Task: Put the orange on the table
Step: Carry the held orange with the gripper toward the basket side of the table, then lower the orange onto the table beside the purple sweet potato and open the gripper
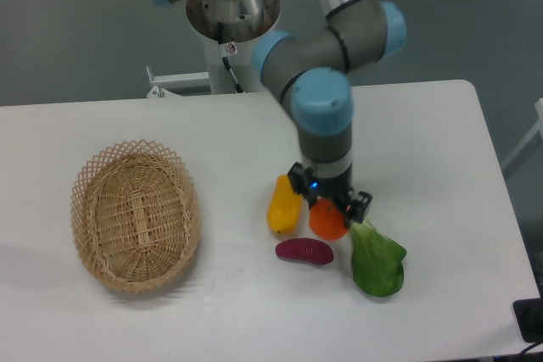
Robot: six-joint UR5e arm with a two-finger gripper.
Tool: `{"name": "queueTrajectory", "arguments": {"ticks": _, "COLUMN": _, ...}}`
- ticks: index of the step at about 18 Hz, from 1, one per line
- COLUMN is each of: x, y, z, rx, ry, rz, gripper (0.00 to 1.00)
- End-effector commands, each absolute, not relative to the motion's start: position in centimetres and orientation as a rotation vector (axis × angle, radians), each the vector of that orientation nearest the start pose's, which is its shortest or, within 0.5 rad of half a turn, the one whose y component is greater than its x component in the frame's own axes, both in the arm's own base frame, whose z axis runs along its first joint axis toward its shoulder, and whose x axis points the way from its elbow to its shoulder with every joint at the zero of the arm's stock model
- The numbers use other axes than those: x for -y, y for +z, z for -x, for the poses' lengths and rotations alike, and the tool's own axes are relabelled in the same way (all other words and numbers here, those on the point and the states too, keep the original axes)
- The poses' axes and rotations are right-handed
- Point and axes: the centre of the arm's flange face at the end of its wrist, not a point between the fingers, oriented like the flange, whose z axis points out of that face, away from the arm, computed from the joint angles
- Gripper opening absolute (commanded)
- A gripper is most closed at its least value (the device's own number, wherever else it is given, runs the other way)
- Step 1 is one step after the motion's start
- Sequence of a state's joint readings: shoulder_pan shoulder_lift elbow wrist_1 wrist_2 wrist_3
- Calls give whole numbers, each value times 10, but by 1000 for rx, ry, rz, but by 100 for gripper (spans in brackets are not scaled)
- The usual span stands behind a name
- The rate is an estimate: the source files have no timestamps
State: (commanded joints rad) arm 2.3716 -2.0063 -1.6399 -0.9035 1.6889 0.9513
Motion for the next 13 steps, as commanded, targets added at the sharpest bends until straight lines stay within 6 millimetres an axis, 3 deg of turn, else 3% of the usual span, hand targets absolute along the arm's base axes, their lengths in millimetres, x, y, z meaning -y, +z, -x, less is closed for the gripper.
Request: {"name": "queueTrajectory", "arguments": {"ticks": 13, "x": -593, "y": 239, "z": 308, "rx": -137, "ry": 315, "rz": 3066, "gripper": 49}}
